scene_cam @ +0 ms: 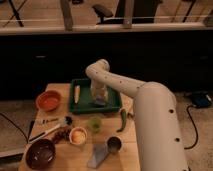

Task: Wipe tray with sponge

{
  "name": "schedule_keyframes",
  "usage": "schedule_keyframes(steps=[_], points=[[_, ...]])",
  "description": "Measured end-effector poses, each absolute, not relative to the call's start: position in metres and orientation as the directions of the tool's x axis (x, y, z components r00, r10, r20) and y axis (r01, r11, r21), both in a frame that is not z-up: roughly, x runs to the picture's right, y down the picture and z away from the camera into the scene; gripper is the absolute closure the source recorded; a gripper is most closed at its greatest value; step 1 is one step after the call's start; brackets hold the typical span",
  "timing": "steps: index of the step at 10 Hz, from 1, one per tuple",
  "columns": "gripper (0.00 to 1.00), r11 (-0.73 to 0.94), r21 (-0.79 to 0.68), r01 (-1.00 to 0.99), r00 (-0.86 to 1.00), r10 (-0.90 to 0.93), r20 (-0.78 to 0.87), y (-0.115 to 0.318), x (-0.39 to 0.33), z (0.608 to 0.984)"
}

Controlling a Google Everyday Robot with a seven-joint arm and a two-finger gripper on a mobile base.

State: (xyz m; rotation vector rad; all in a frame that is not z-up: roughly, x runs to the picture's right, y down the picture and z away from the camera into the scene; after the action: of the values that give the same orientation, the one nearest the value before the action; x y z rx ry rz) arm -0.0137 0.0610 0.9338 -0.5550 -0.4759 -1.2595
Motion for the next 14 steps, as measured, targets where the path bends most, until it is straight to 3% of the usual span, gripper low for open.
schedule_keyframes(steps=[5, 14], points=[[1.00, 0.267, -0.198, 0.943, 0.333, -0.742, 0.582, 0.024, 0.004, 0.959], [1.00, 0.266, -0.203, 0.942, 0.334, -0.743, 0.580, 0.025, 0.007, 0.960]])
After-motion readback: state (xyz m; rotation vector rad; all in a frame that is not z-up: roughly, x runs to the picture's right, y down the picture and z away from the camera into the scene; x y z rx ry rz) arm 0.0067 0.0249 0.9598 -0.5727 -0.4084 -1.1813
